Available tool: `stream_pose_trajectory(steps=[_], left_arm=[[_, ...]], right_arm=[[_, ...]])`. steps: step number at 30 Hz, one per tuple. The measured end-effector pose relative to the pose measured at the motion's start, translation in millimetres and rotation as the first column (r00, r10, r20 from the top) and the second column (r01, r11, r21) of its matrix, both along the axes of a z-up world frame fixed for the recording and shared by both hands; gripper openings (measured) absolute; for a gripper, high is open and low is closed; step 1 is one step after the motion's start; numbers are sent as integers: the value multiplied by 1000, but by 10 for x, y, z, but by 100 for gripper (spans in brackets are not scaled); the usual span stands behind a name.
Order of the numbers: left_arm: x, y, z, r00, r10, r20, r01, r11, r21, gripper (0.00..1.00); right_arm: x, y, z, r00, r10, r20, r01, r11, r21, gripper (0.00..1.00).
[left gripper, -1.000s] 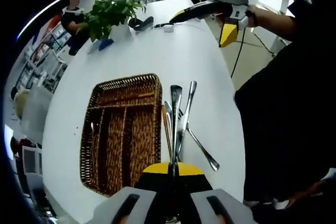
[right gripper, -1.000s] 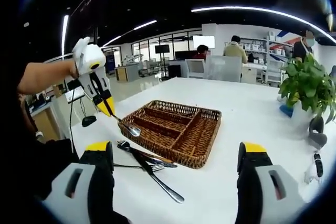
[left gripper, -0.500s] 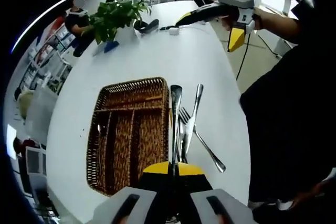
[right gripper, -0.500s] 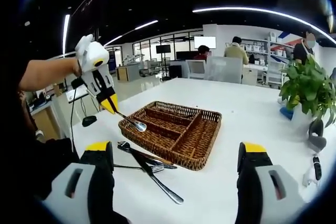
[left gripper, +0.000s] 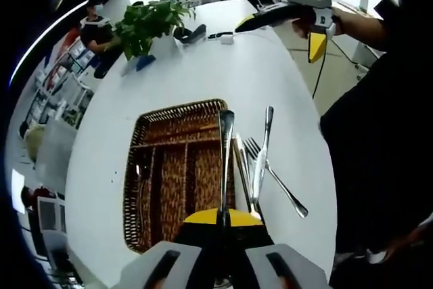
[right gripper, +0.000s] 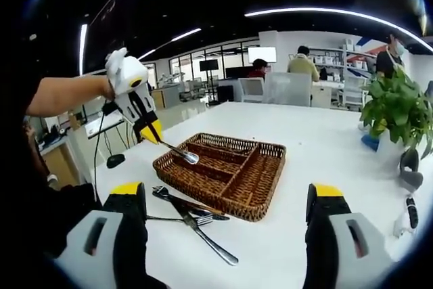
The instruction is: Arrange the knives, forks, and spoons in their matching storage slots by inserting each utensil handle-first until every utensil is classified and aligned in the correct compartment
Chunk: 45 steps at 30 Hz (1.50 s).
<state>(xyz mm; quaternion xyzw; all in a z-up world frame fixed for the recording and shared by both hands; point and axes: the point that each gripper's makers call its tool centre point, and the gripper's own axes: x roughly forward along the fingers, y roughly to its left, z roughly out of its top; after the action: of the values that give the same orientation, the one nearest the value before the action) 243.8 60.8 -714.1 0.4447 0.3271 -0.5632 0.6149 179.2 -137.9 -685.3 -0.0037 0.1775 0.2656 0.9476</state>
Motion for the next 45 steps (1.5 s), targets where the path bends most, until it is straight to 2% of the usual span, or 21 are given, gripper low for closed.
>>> stream_pose_trajectory(steps=[5, 14, 20, 27, 30, 34, 45], left_arm=[[107, -3, 3, 1000, -7, 19, 7, 1000, -14, 0], [381, 10, 35, 998, -29, 50, 29, 1000, -10, 0], [577, -5, 29, 998, -21, 63, 22, 1000, -15, 0], [741, -20, -69, 998, -10, 69, 12, 1000, -14, 0], [837, -18, -99, 996, 3, 88, -1, 1000, -16, 0], [996, -11, -103, 995, 9, 99, -7, 1000, -25, 0], [1307, 13, -140, 993, 18, 113, -16, 1000, -11, 0]], right_arm=[[1, -10, -80, 1000, -1, -21, 1, 1000, -1, 99], [29, -27, -65, 1000, -4, -24, 4, 1000, -2, 99], [43, -63, -149, 999, -13, -42, 13, 1000, -1, 99], [56, -78, -200, 998, -13, -55, 13, 1000, 0, 99], [93, -93, -271, 998, -8, -66, 6, 1000, -24, 99], [142, -90, -269, 998, -9, -69, 9, 1000, -4, 99], [164, 19, -410, 995, 16, -103, -16, 1000, 7, 99]])
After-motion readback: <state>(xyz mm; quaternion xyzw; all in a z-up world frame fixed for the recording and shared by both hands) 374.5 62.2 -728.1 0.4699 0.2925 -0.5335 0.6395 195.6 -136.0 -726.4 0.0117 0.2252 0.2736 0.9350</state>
